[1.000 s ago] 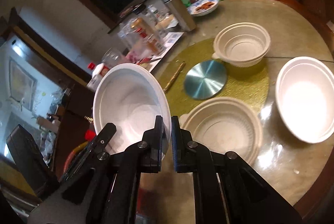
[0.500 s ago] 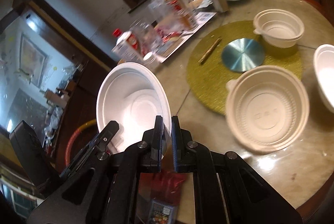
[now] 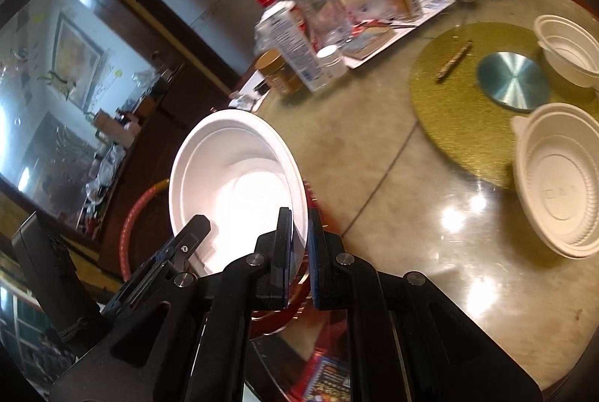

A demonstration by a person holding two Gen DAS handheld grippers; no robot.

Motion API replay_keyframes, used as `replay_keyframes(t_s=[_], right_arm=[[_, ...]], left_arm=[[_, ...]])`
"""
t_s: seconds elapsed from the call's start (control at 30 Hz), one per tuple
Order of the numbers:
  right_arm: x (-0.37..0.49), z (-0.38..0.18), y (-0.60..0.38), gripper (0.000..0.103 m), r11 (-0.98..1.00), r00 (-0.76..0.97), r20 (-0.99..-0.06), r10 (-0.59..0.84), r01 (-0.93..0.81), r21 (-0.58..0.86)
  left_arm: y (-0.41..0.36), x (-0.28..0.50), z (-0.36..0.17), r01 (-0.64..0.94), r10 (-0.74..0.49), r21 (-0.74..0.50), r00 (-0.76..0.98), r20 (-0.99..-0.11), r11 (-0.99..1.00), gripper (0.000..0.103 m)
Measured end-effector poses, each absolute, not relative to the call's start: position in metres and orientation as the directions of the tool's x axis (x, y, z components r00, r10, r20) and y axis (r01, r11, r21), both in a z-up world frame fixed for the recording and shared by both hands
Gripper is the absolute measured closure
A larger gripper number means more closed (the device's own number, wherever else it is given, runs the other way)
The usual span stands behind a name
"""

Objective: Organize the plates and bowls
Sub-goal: 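Lower the white bowl with both tools onto the stacked red plates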

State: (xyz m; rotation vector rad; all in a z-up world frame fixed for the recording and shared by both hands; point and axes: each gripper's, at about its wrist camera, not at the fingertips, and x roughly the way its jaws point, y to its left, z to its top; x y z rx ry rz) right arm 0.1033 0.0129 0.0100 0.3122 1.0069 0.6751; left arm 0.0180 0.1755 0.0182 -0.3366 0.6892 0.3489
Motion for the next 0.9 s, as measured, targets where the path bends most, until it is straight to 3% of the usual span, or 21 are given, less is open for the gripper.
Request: replay_keyframes(t_s=[0.9], right_arm=[[0.098, -0.038, 0.068, 0.095, 0.742, 0.22, -0.731, 0.646, -0.402, 0.536]], left_arm=[[0.212, 0.001, -0.02, -0.502, 0.253, -0.13, 0.623, -0.74, 0.855, 0.091]])
